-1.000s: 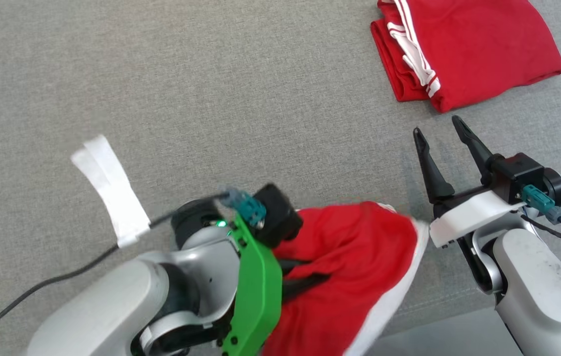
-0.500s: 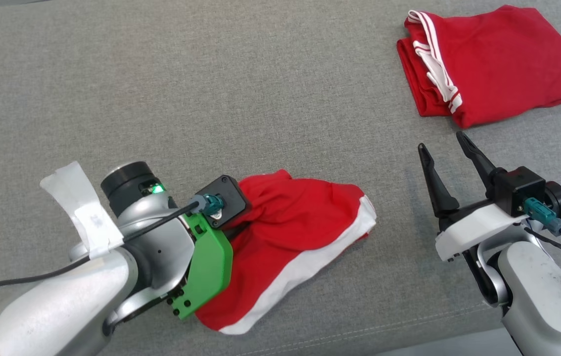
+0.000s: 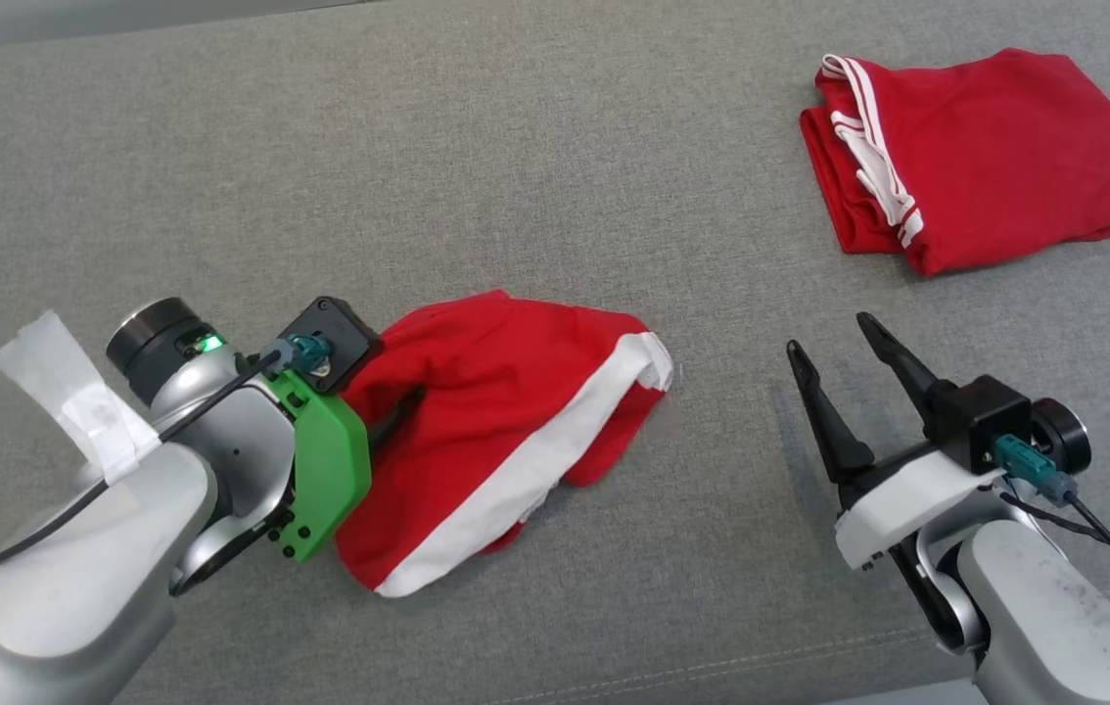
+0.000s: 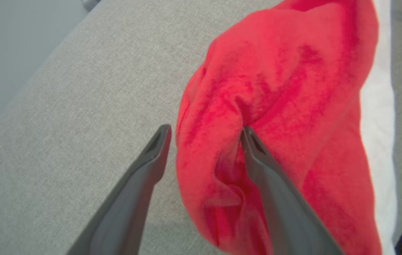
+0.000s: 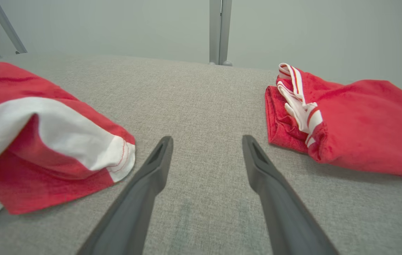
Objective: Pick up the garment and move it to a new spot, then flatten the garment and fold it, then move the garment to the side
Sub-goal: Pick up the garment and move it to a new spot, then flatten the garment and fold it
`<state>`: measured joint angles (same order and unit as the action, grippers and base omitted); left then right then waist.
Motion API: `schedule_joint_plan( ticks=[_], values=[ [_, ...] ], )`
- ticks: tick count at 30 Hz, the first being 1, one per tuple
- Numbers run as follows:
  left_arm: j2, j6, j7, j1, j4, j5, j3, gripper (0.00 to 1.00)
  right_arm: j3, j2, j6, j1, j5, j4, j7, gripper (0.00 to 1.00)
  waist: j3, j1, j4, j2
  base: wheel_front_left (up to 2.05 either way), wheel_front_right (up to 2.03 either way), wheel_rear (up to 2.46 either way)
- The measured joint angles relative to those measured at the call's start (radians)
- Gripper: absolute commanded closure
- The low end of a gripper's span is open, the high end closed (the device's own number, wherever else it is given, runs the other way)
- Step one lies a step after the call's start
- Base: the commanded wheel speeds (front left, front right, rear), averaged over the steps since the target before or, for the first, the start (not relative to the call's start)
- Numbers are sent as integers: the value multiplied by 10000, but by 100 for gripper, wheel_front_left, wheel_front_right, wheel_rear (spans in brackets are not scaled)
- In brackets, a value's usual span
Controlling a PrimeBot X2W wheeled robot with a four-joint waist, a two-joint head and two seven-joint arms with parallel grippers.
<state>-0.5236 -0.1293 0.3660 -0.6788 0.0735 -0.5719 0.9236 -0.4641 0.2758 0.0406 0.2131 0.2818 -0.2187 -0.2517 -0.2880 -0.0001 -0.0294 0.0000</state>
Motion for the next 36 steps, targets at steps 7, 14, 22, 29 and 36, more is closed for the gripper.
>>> schedule_joint_plan(
  ticks=[7,14,22,29,36],
  values=[
    [378,487,-1051,605,876,52,-485,0,0,165,-50,-428,0,-215,0,0,243,0,114,0,0,0,0],
    [1283,1290,-2127,1271,1074,-869,-1333,0,44,305,-274,-440,121,-282,2,0,467,0,593,0,0,0,0],
    [2314,1927,-3072,2635,1051,-2495,-2276,0,-207,150,-849,-343,372,-725,316,0,765,0,1286,0,0,0,0],
    [2619,2031,-3407,3639,1014,-3010,-2389,0,-286,17,-1037,-99,694,-1436,767,0,992,0,1807,0,0,0,0],
    [2727,2033,-3509,4242,752,-3256,-2286,0,-205,-2,-1133,286,913,-2224,1241,0,992,0,2248,0,0,0,0]
  ],
)
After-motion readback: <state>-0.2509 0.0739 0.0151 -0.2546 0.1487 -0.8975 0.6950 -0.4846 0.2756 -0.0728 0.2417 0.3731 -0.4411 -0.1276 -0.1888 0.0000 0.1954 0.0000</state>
